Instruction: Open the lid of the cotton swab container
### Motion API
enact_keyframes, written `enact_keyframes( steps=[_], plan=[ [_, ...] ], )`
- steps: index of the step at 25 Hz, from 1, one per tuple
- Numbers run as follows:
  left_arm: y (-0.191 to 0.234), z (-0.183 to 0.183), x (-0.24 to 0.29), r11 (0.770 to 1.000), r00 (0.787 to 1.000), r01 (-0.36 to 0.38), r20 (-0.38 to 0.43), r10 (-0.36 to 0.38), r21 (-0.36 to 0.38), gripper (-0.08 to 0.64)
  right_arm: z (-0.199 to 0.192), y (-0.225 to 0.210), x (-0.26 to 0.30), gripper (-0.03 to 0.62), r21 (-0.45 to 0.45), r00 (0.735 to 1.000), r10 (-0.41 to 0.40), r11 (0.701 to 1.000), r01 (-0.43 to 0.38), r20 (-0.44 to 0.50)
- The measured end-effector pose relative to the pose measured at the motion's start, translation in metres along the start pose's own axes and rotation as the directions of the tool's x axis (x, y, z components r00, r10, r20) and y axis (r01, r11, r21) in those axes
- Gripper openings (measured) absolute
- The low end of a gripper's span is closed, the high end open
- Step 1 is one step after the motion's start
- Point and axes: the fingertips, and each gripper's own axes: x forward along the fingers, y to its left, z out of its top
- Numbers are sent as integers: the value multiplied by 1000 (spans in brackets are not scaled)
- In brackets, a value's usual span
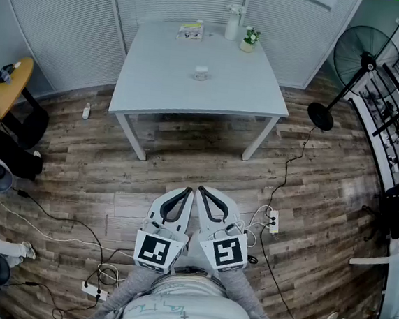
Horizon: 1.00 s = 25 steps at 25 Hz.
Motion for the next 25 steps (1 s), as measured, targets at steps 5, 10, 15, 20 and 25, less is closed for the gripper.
enact_keyframes(
  steps=[5,10,15,20,25],
  plan=[
    [5,6,-2,1000,1000,-10,2,10,-8,-3,10,2,-1,2,29,1000,-3,1000,2,18],
    [8,-7,-10,999,1000,-4,-17,3,-35,-3,1,11,0,2,37,1000,13,999,-13,-11],
    [19,-8,0,999,1000,-8,-26,6,-47,-3,0,6,13,2,42,1000,17,999,-16,-9],
    [37,-9,25,999,1000,-4,-30,2,-44,-2,-1,-11,41,2,42,1000,18,999,-18,-4],
    [64,0,69,999,1000,-14,-25,12,-45,-3,1,-40,83,2,53,1000,26,998,-27,11]
  ],
)
